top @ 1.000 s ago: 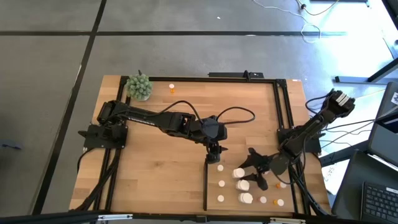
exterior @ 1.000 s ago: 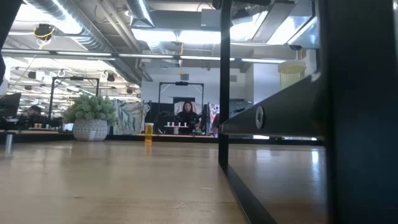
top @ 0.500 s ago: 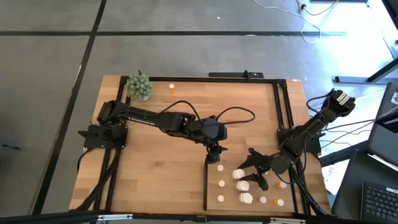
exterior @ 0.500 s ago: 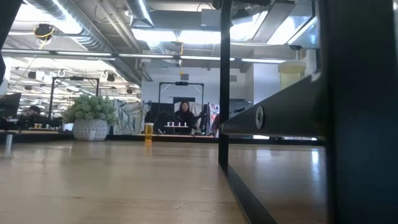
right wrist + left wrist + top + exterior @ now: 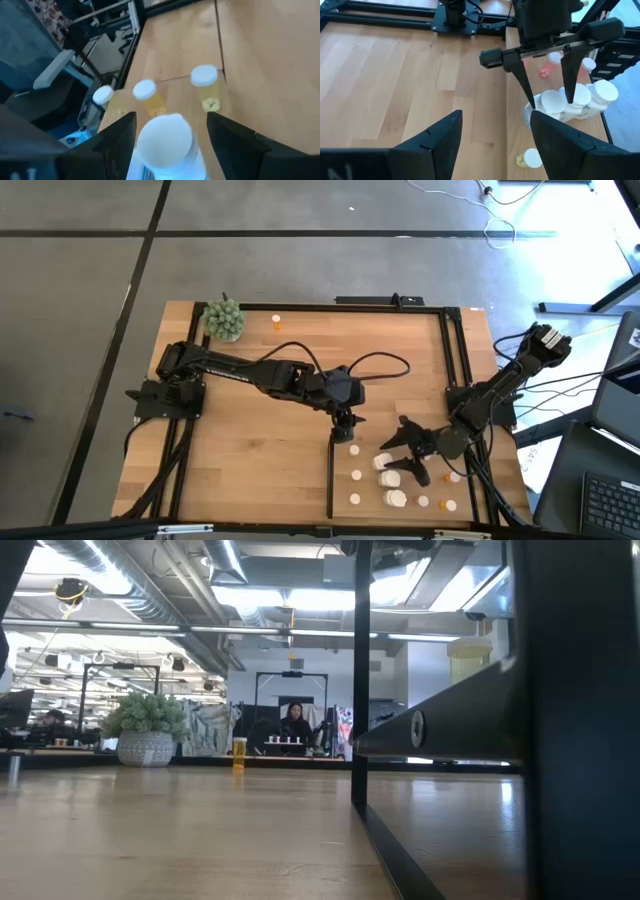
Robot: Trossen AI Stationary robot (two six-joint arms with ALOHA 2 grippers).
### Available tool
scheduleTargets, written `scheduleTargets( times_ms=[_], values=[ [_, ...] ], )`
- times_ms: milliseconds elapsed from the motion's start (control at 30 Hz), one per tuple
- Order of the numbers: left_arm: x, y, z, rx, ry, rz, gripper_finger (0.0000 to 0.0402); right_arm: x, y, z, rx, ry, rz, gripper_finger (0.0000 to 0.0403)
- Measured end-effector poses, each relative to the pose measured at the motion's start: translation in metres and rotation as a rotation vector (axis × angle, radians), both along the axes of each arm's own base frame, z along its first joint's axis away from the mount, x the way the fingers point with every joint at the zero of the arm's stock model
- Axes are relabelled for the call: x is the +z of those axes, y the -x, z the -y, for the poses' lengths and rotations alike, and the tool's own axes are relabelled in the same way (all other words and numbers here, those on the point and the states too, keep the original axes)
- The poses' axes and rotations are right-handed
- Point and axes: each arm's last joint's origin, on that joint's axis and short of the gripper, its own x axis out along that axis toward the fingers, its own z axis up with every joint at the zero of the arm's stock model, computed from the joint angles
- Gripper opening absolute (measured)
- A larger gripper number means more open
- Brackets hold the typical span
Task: Pick and place medicine bottles onto shelf by color
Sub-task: Put the orange pill bottle on the shelf aligned with the other orange pill bottles
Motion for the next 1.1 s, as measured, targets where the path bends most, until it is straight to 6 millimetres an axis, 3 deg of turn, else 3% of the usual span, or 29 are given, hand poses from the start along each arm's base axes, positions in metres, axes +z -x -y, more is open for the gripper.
scheduleTargets(
  times_ms=[200,433,700,933,1100],
  values=[
    [-0.002,0.001,-0.001,-0.001,-0.008,-0.024,0.0227,0.007,0.002,0.003,-0.027,-0.010,0.038,0.0244],
    [-0.003,0.007,-0.008,0.020,-0.027,-0.086,0.0226,0.032,0.010,0.011,-0.006,0.021,0.162,0.0244],
    [0.013,0.040,-0.053,0.212,0.043,-0.231,0.0226,0.079,0.015,0.019,0.022,0.146,0.293,0.0244],
    [0.023,0.065,-0.091,0.384,0.061,-0.311,0.0226,0.123,0.012,0.037,-0.065,0.328,0.033,0.0244],
    [0.021,0.085,-0.128,0.506,0.081,-0.433,0.0226,0.152,0.012,0.055,-0.137,0.357,-0.030,0.0244]
  ],
)
